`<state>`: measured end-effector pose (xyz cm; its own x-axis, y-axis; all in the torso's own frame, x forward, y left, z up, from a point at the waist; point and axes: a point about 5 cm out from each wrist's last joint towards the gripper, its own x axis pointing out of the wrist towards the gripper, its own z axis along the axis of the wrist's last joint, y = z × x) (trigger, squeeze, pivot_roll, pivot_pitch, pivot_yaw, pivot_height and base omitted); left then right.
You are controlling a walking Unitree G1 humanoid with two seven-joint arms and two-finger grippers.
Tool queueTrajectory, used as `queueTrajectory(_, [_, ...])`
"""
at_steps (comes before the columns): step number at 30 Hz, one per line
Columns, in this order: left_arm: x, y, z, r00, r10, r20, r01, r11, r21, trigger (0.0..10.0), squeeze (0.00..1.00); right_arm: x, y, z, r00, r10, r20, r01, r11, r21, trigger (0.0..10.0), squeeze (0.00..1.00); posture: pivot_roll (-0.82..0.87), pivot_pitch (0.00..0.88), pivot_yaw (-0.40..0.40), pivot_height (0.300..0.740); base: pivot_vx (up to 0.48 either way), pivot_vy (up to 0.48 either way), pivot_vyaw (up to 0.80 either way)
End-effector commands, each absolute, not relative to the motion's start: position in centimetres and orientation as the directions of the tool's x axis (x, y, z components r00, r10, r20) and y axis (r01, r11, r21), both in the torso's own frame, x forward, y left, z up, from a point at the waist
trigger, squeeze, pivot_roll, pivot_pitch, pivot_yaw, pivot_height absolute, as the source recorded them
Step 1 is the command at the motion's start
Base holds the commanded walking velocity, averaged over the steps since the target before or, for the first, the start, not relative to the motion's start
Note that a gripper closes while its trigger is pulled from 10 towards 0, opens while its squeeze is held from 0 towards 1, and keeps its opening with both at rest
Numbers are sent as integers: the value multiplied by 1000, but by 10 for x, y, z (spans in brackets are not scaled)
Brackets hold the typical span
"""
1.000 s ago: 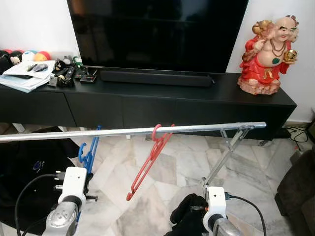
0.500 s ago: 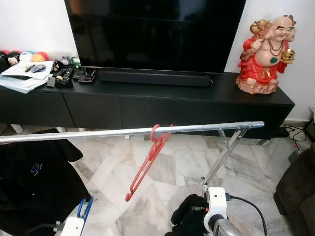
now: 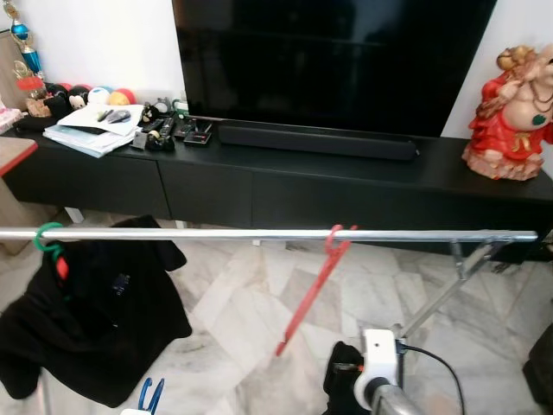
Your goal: Hang hanger
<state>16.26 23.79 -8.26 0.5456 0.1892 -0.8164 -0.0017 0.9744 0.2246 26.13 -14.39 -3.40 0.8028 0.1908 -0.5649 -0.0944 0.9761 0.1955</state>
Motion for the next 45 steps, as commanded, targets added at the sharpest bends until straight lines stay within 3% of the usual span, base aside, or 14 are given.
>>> queueTrajectory(1, [160,230,-86,538,170,-826,21,976,215,10000,0,265,-155,-30,823,156,-546,-71,982,173,10000,0,98,0,12,740,0,480,0])
queueTrajectory(14, [150,229,-91,506,171,-845,18,978,209,10000,0,267,-153,-28,826,162,-540,-79,982,172,10000,0,101,0,13,740,0,457,0])
queueTrajectory(32, [142,231,-93,484,164,-859,31,978,204,10000,0,266,-154,-29,824,152,-546,-69,983,169,10000,0,106,0,11,740,0,0,0])
queueTrajectory(45, [139,229,-95,476,167,-863,20,980,200,10000,0,266,-155,-29,825,137,-548,-54,985,164,10000,0,114,0,4,740,-283,0,0])
